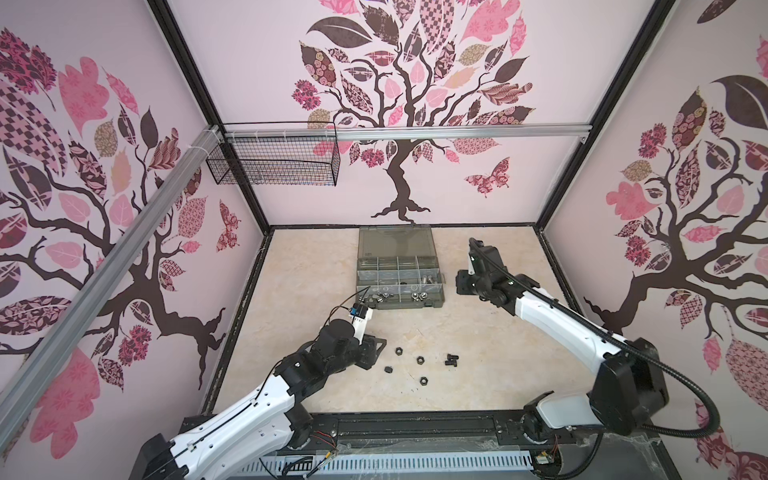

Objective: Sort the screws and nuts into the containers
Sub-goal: 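Withdraw the right gripper from the box while the left gripper moves toward the dark parts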

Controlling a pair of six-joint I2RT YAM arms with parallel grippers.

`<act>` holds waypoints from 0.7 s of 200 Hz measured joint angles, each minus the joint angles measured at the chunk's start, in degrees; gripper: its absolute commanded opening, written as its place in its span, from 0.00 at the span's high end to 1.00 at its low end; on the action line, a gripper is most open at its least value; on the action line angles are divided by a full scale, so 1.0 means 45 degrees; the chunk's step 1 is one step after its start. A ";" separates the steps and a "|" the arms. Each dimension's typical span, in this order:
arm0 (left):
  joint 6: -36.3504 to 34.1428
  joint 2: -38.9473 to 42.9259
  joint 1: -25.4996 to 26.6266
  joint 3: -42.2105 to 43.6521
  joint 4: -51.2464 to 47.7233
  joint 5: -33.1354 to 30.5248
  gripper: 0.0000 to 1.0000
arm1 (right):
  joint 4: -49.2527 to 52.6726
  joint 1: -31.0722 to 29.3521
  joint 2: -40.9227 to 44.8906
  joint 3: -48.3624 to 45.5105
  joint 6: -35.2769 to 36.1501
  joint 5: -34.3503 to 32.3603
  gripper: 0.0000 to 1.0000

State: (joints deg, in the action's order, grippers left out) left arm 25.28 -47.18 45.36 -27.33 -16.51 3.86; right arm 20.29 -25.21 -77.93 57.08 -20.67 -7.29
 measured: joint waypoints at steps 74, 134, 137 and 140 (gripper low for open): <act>-0.1020 -0.4070 0.2186 -0.1991 0.0461 -0.0525 0.59 | 0.0233 0.1219 0.3968 -0.4056 -0.1015 0.0291 0.63; -0.2215 -0.8398 0.3347 -0.4828 0.0685 -0.0573 0.59 | 0.0389 0.1540 0.4454 -0.4493 -0.1127 0.0622 0.63; -0.2312 -0.8597 0.3390 -0.5013 0.0690 -0.0554 0.59 | 0.0389 0.1545 0.4469 -0.4493 -0.1127 0.0631 0.63; -0.2380 -0.8879 0.3439 -0.5241 0.0699 -0.0529 0.58 | 0.0389 0.1545 0.4483 -0.4493 -0.1127 0.0627 0.63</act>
State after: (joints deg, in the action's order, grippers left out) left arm 14.57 -87.13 60.84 -50.92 -13.37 1.48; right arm 22.04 -18.26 -57.76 36.86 -25.74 -4.47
